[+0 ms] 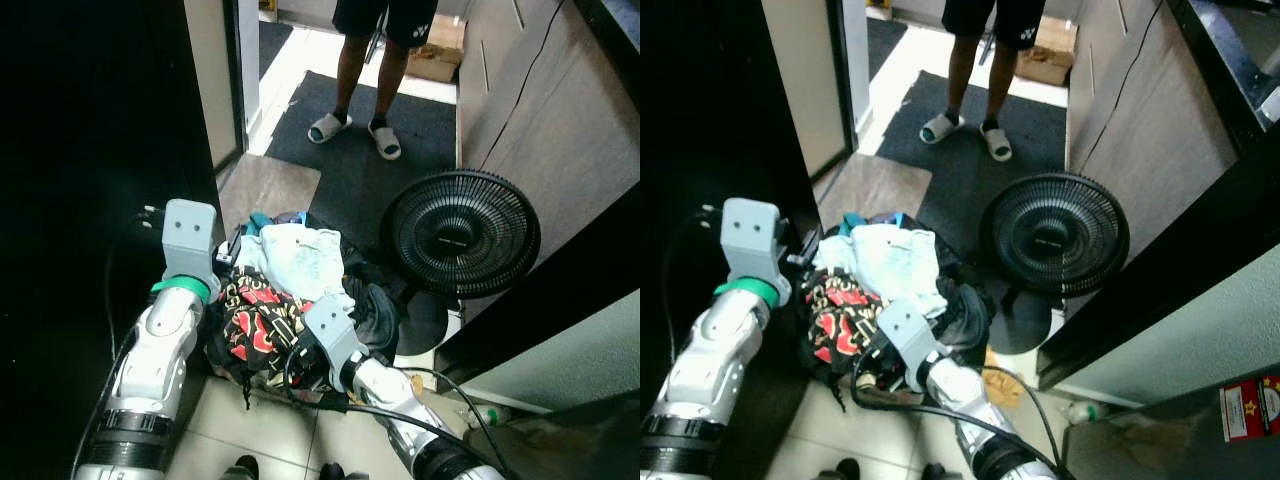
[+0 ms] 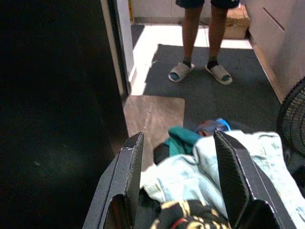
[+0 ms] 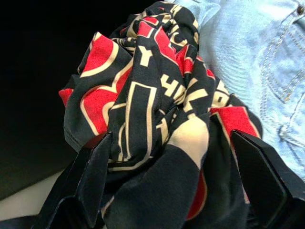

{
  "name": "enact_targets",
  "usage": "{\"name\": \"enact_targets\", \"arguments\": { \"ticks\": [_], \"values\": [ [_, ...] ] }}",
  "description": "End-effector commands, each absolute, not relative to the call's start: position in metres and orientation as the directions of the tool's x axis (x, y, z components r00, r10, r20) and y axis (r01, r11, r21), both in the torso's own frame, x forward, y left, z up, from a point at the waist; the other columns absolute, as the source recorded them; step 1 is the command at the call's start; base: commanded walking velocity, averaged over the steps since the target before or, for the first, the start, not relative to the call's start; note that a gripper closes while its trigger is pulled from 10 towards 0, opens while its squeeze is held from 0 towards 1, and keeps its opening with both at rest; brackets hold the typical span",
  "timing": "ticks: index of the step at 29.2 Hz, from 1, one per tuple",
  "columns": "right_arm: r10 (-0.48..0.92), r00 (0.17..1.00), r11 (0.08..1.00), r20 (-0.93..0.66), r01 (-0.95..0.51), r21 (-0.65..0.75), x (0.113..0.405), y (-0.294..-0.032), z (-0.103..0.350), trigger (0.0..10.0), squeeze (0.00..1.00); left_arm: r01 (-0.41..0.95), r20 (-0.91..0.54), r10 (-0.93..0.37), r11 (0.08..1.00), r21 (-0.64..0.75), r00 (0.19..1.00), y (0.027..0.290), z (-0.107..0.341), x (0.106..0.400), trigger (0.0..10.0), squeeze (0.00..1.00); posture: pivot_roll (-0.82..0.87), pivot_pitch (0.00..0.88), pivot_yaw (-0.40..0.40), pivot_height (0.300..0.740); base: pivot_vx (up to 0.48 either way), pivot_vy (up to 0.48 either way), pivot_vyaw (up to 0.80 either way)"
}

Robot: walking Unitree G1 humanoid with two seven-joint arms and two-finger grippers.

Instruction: Clothes washing

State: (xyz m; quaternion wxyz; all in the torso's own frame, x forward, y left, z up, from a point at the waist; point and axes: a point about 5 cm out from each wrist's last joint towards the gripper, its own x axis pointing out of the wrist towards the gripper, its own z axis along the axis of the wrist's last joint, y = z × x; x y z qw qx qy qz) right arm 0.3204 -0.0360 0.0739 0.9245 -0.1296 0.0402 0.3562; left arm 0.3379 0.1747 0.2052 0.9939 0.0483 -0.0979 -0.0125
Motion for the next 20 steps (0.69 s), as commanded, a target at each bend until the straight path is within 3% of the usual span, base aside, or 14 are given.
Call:
{"name": "enact_targets", "arguments": {
  "ticks": [1, 10, 20],
  "values": [
    [0.653, 0.738, 0.716, -0.171, -0.675, -0.181, 0.318, -0.036, 0.070, 10.0, 0.00, 0.020, 0.177, -0.036, 0.995, 0.094, 0.984, 0.175, 0.203, 0.336, 10.0, 0.00, 0.16, 0.311, -0.027, 0.740, 0.000, 0.000, 0.00],
    [0.701, 0.708, 0.691, -0.083, -0.704, -0.167, 0.328, -0.010, 0.094, 10.0, 0.00, -0.029, 0.215, 0.006, 0.994, 0.104, 0.977, 0.187, 0.226, 0.325, 10.0, 0.00, 0.22, 0.354, -0.034, 0.740, 0.000, 0.000, 0.00],
    [0.701, 0.704, 0.695, -0.115, -0.710, -0.114, 0.327, -0.002, 0.091, 10.0, 0.00, -0.058, 0.219, 0.033, 0.992, 0.109, 0.975, 0.194, 0.233, 0.315, 10.0, 0.00, 0.27, 0.396, -0.040, 0.740, 0.000, 0.000, 0.00]
  ]
}}
